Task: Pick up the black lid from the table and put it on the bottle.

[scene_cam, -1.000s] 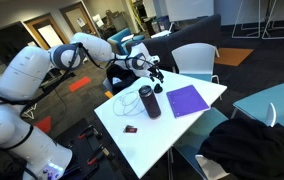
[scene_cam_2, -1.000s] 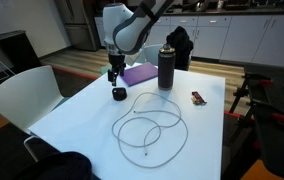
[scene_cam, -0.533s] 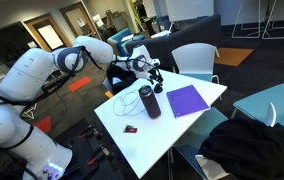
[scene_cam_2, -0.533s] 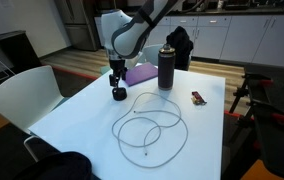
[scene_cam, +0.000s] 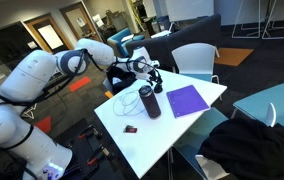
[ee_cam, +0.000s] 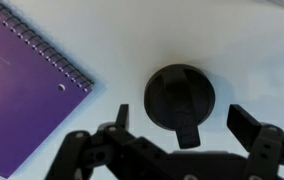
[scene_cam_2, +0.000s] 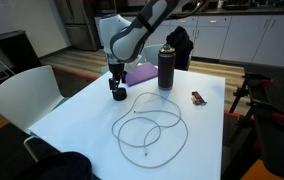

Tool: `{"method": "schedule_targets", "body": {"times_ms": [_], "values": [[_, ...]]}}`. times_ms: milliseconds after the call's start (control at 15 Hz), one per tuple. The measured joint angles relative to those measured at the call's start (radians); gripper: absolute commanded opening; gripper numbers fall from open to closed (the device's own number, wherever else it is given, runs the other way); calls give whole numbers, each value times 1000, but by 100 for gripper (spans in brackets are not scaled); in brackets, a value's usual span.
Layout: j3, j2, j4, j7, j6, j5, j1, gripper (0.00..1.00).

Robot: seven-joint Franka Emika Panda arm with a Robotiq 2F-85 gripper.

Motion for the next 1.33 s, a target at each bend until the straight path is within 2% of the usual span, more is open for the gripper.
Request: {"method": "schedule_targets", "body": {"times_ms": [67, 133, 667, 733, 800, 1200, 1333], "values": [[0, 7, 8, 0, 0, 0, 2, 74], [0, 13, 14, 0, 0, 0, 4, 68], [0, 50, 61, 0, -2, 0, 9, 5], [0, 51, 65, 0, -4, 0, 9, 1], [0, 52, 68, 0, -5, 0, 10, 6], [-9, 36, 77, 35, -14, -1, 17, 6], [-10, 2, 77, 60, -69, 0, 18, 6]]}}
